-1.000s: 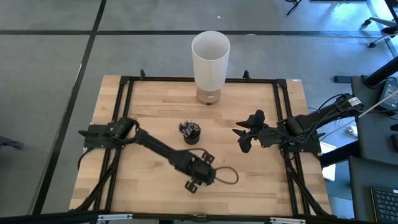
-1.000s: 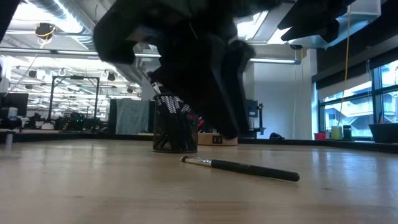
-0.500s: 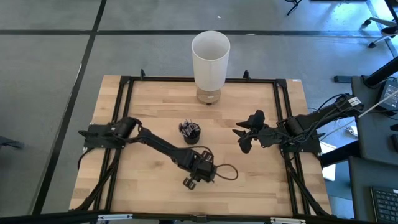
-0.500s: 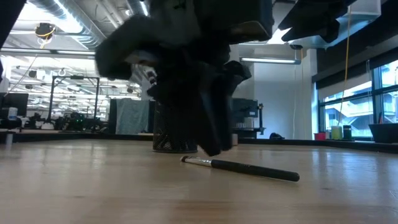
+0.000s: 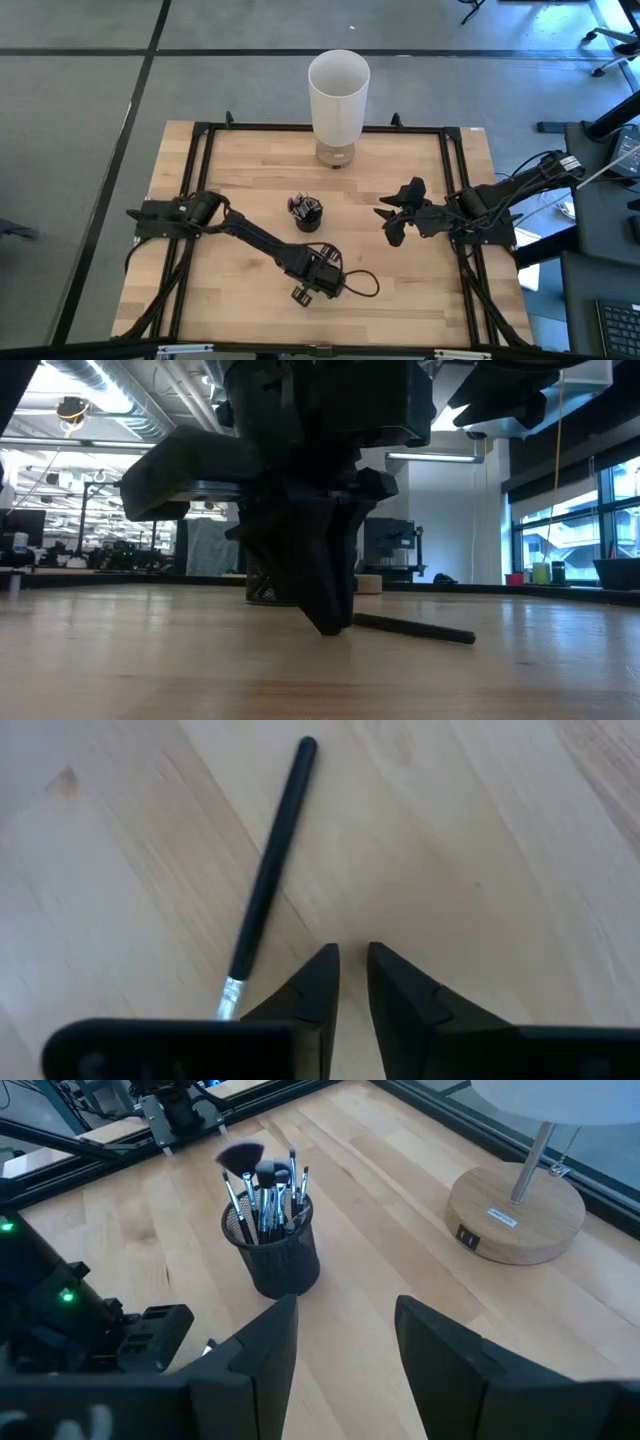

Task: Put items in baskets/containers
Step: Put the eyeshadow brush into the holder

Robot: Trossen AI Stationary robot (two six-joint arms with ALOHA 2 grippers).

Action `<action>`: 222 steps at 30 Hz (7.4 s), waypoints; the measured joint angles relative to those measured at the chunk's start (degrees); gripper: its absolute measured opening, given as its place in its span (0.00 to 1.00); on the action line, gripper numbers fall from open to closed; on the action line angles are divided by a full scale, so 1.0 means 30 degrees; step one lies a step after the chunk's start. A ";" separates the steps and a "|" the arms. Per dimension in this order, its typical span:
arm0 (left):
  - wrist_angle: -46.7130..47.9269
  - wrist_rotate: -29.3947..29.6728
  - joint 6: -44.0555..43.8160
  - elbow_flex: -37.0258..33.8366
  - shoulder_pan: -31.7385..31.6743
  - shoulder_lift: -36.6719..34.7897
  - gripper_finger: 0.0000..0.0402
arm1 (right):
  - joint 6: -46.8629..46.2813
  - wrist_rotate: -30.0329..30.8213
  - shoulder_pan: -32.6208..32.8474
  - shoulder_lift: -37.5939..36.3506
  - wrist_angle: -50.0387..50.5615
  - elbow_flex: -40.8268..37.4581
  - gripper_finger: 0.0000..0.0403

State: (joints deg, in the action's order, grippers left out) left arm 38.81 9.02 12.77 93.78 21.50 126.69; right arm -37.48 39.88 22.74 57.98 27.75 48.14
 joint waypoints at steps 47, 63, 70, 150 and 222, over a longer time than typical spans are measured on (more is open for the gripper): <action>0.0073 -0.0824 0.0989 -0.0197 -0.1725 -0.0175 0.03 | 0.0068 -0.0015 0.0000 0.0000 0.0131 0.0000 0.42; 0.4031 1.4659 0.7063 0.1424 0.1763 -0.0423 0.06 | 0.0114 -0.0010 0.0000 0.0000 0.0131 0.0000 0.42; 0.8494 1.8999 0.8110 0.3308 0.2249 -0.0437 0.06 | -0.0002 -0.0007 0.0000 0.0000 0.0127 -0.0007 0.42; 1.6068 0.8454 -0.2071 0.5085 -0.5219 -0.6703 0.01 | -0.0301 0.1013 0.0000 0.0007 0.0124 -0.0022 0.42; 1.0286 0.4496 -0.3630 0.2250 -0.6841 -0.6151 0.15 | -0.1414 0.0791 -0.0598 0.0036 0.0321 -0.0848 0.42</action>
State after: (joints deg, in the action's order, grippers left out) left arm 69.67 22.50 1.88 100.53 0.98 108.24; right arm -41.72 42.25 20.95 58.08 28.71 45.60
